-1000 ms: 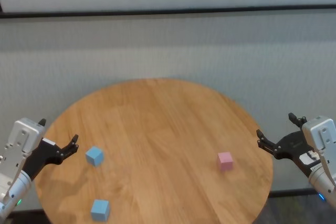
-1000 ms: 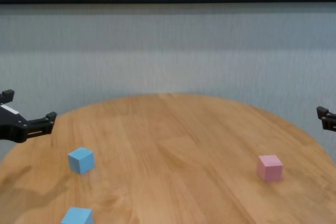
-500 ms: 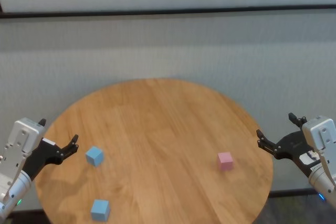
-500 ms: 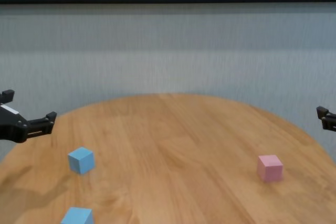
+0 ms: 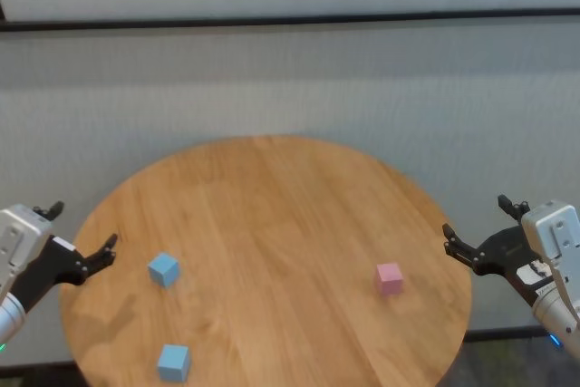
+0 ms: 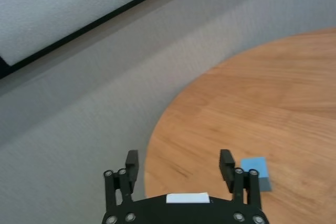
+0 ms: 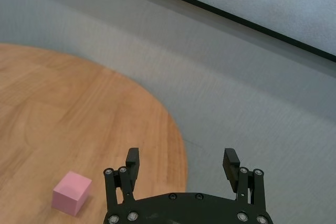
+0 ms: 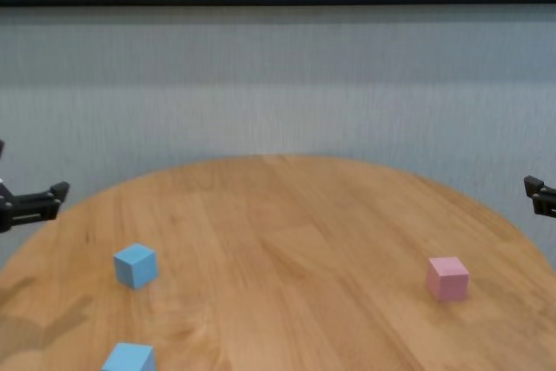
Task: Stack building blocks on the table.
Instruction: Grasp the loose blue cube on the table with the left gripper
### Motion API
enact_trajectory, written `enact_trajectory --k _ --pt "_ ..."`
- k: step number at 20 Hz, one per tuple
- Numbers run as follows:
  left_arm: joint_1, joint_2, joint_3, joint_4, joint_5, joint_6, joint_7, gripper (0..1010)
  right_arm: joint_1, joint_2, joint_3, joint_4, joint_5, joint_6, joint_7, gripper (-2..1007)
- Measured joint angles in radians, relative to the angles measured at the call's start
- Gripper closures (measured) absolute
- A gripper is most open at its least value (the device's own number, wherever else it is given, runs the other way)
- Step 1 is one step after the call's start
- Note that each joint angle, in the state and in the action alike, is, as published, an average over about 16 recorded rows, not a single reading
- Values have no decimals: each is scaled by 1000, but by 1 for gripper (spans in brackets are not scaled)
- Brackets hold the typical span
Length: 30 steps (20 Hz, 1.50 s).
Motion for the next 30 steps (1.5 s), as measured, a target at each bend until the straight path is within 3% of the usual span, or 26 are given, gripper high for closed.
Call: enact_trajectory --k 14,30 --pt "11 25 -26 3 -16 -50 -85 7 0 0 0 0 0 0 0 0" --pt "6 59 -59 4 -84 -135 -302 7 0 0 0 0 0 0 0 0"
